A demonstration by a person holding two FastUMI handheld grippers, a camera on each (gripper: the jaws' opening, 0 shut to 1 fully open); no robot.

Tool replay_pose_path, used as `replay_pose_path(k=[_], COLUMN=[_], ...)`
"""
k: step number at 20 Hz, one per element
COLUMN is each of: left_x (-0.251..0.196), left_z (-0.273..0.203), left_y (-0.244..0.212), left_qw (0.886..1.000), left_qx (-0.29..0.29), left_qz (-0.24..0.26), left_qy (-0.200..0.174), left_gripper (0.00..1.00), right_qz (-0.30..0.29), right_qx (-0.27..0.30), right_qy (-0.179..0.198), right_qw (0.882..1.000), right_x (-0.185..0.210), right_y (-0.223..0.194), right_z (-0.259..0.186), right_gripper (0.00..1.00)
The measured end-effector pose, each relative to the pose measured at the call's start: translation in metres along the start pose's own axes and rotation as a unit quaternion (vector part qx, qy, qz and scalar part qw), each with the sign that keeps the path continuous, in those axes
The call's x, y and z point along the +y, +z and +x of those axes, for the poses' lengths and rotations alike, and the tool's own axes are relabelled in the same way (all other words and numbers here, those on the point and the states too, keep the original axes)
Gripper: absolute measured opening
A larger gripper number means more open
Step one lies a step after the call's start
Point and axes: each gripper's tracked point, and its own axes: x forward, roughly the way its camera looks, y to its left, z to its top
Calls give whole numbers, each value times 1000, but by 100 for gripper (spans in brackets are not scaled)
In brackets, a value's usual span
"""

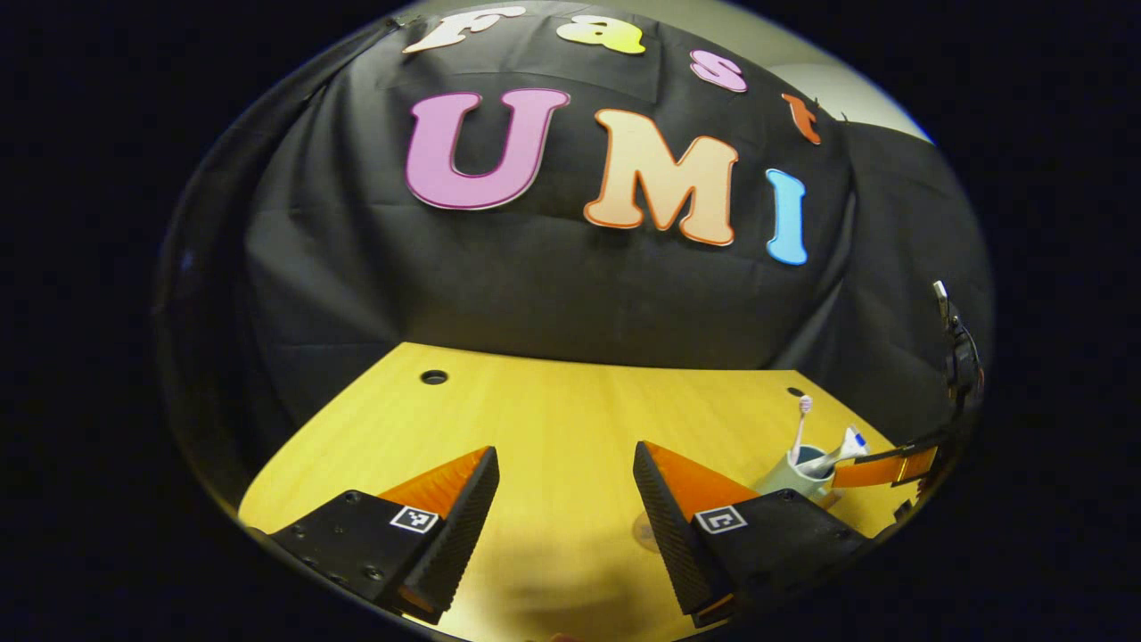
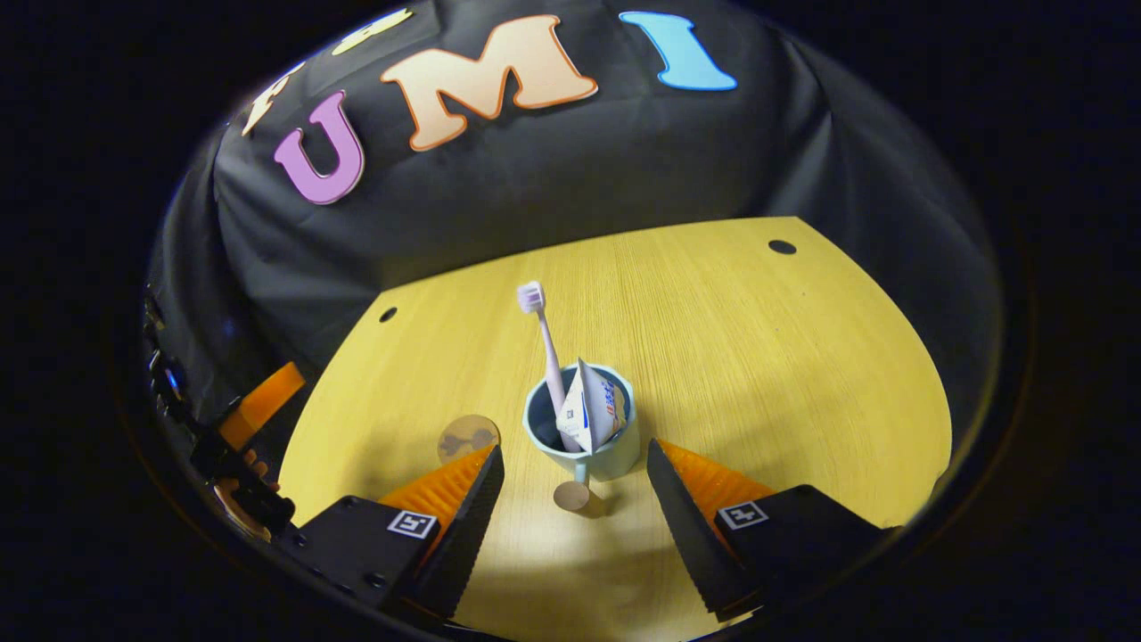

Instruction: Put the toothbrush and toothpaste on the desktop into the cup, then pick up the cup and place it on the coaster on the desktop.

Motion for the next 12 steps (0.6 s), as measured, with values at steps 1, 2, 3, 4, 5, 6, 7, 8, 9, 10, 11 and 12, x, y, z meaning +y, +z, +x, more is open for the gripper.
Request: replay_pose_path(k=[1, 2, 3, 4, 5, 6, 7, 8, 9, 10, 11, 12], left_x=[11, 21, 29, 36, 43, 50, 54, 57, 59, 59, 59, 58], left_z=[-7, -14, -22, -27, -33, -37, -40, -41, -43, -44, -44, -44], left_y=[-2, -4, -6, -8, -9, -11, -13, -15, -16, -16, -16, -18], left_qw=[1000, 1000, 999, 999, 998, 997, 997, 996, 996, 996, 996, 996], left_qx=[5, 10, 14, 18, 20, 22, 25, 28, 30, 31, 32, 33], left_qz=[0, -3, -7, -10, -11, -11, -11, -13, -17, -20, -23, -25], left_qy=[14, 27, 37, 48, 59, 68, 75, 81, 84, 85, 84, 83], left_gripper=[88, 88, 88, 88, 88, 88, 88, 88, 88, 88, 88, 88], right_qz=[4, 9, 14, 18, 22, 24, 25, 26, 27, 26, 23, 21], right_qx=[21, 43, 62, 79, 91, 104, 114, 124, 135, 143, 151, 156], right_qy=[-3, -6, -9, -12, -14, -19, -25, -29, -34, -38, -42, -45], right_qw=[1000, 999, 998, 997, 995, 994, 993, 991, 990, 989, 987, 986], right_x=[0, 1, 0, 1, 2, 1, 0, -1, -3, -5, -6, -8], right_y=[-6, -12, -18, -23, -26, -30, -33, -35, -40, -42, -44, -46], right_z=[6, 12, 16, 21, 24, 27, 31, 33, 38, 40, 41, 42], right_gripper=[98, 98, 93, 98, 92, 97, 89, 95, 89, 75, 70, 76])
